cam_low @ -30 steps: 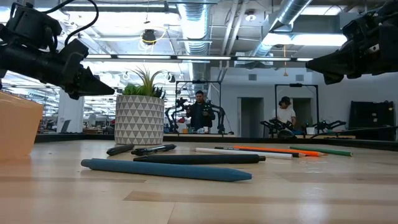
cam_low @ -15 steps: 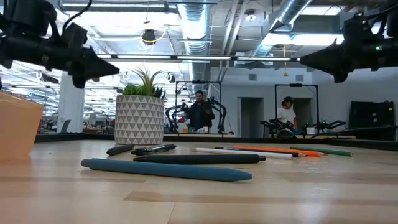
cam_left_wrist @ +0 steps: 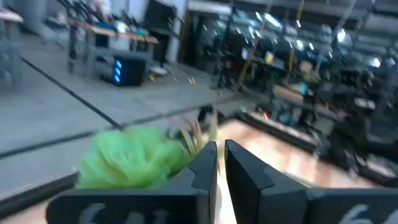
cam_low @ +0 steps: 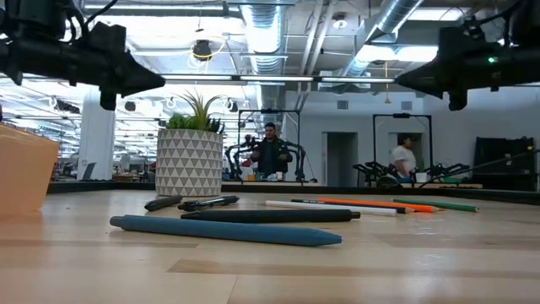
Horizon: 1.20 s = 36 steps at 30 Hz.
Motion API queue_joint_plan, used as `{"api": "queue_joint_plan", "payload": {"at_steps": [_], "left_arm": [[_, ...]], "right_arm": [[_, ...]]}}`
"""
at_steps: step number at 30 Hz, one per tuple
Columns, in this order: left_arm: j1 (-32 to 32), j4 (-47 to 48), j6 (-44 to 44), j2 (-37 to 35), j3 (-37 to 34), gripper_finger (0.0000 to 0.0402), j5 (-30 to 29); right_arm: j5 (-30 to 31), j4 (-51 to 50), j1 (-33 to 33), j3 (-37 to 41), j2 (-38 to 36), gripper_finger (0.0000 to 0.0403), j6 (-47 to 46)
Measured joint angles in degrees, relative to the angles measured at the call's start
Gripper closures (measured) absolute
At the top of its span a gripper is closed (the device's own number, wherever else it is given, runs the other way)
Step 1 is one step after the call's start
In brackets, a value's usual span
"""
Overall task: Sort pens & pencils
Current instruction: Put the green pencil into the gray bin
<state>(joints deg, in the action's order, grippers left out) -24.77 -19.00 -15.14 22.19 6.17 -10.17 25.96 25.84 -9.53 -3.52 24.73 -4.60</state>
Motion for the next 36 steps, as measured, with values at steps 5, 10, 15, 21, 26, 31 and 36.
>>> {"api": "queue_joint_plan", "payload": {"at_steps": [5,10,15,21,26,31,36], "left_arm": [[0.0,-6.0,1.2,5.9,0.0,0.0376,-0.6],[0.0,-6.2,-0.3,11.7,0.0,0.0376,1.4],[0.3,-8.2,-0.7,13.2,0.0,0.0376,6.0],[1.3,-7.4,-3.0,13.2,0.0,0.0376,10.4],[2.6,-6.0,-3.4,14.0,0.0,0.0376,14.5],[4.8,-5.8,-5.6,16.5,0.0,0.0376,12.5],[8.0,-6.3,-6.2,19.8,0.0,0.0376,9.5]], "right_arm": [[4.6,0.1,-1.6,-5.4,10.6,0.0343,0.0],[4.1,-1.0,-3.0,-8.5,23.0,0.0343,-2.9],[4.8,-0.3,-1.5,-8.6,31.2,0.0343,-8.1],[12.8,-0.7,1.6,-8.6,35.9,0.0343,-11.9],[20.0,-5.7,4.2,-8.6,36.4,0.0343,-15.9],[20.6,-8.7,6.9,-8.6,36.4,0.0343,-19.4],[20.6,-12.5,9.5,-8.6,36.4,0.0343,-23.9]]}}
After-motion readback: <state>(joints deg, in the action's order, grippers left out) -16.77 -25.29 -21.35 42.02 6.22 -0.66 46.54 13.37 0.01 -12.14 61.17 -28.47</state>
